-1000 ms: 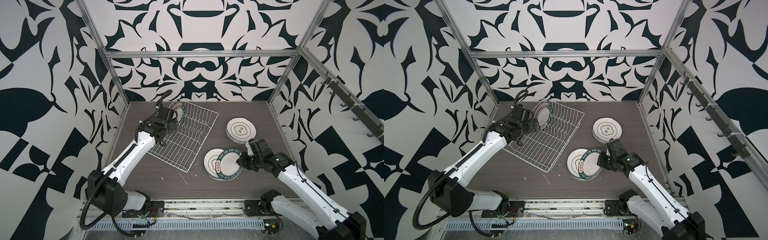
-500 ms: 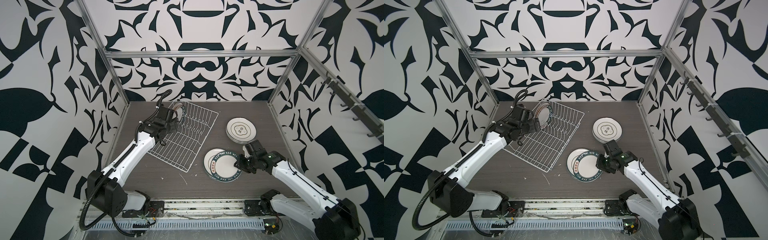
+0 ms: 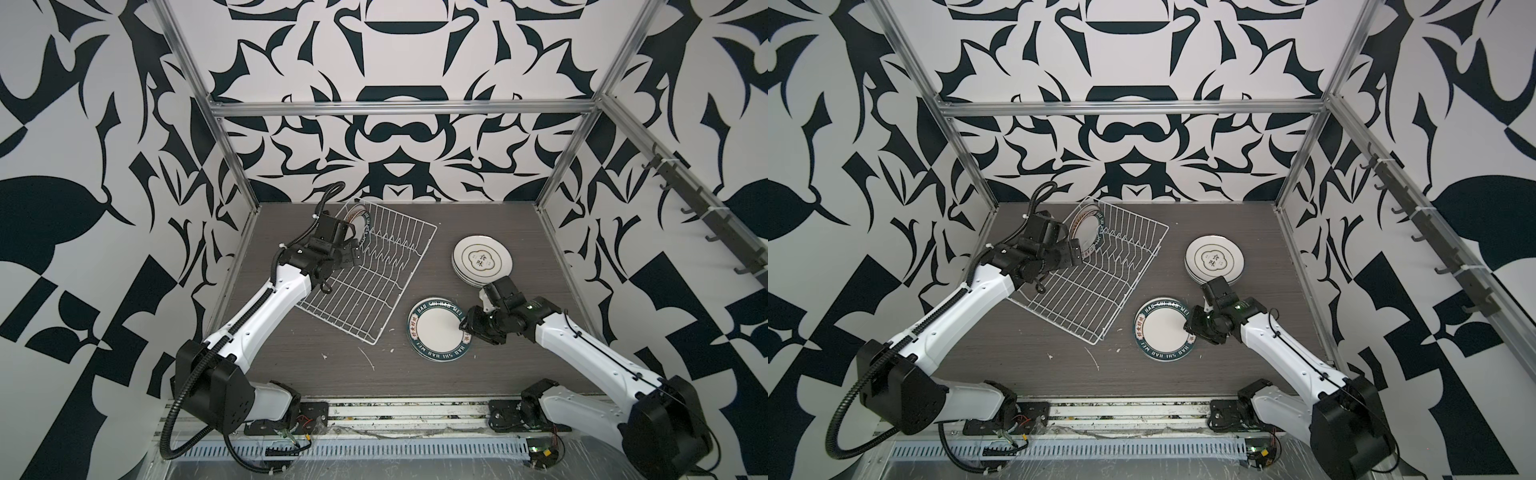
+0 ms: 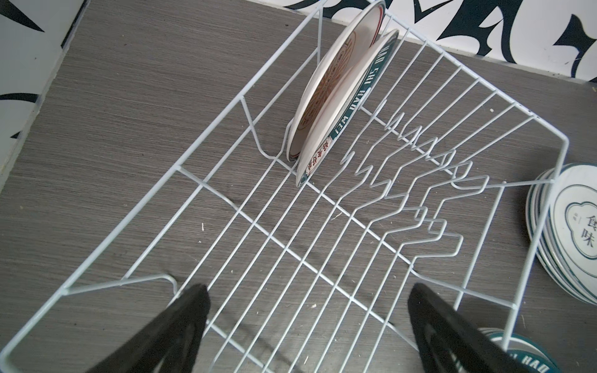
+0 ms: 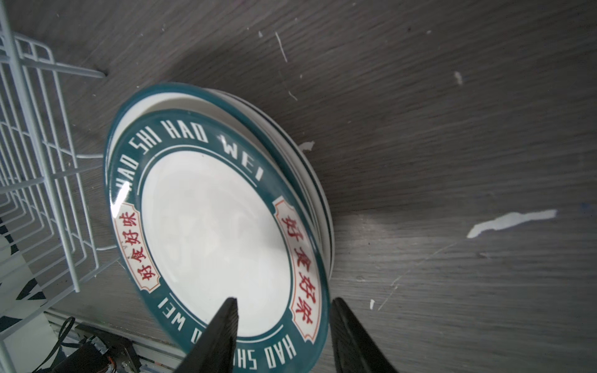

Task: Unload the plates from the dish rack
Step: Place a plate on the plates.

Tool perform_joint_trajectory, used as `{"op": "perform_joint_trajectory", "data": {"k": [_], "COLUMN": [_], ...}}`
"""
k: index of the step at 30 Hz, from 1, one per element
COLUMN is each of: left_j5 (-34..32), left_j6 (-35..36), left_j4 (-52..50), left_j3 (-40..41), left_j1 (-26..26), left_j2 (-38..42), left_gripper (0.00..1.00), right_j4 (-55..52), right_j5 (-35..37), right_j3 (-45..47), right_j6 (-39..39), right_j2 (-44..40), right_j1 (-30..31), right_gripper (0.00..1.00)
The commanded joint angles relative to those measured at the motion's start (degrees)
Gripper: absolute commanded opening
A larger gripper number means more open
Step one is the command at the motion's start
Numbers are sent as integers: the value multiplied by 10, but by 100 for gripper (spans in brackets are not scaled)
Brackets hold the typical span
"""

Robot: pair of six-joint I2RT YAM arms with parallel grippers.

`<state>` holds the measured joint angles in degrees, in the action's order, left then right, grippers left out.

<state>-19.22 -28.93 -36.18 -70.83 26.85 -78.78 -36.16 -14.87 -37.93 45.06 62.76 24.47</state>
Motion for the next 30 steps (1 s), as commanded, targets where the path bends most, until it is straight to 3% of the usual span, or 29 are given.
{"op": "perform_joint_trajectory", "data": {"k": [1, 4, 21, 30], "left_j5": [1, -2, -13, -10], "left_j6": [3, 12, 47, 84], "left_j4": [4, 5, -8, 11], "left_j3": [11, 10, -24, -63], "left_j1": [-1, -1, -1, -1], "left_j2": [14, 10, -26, -86], "left_gripper": [99, 99, 99, 99], "right_j4": [0, -6, -49, -33], "right_j5": [8, 20, 61, 59], "right_j3": [-33, -38, -45, -50], "right_j6": [0, -6, -11, -7], "right_j2": [-1, -8, 16, 43], "right_j1": [3, 4, 5, 26], "right_gripper": [54, 59, 62, 62]}}
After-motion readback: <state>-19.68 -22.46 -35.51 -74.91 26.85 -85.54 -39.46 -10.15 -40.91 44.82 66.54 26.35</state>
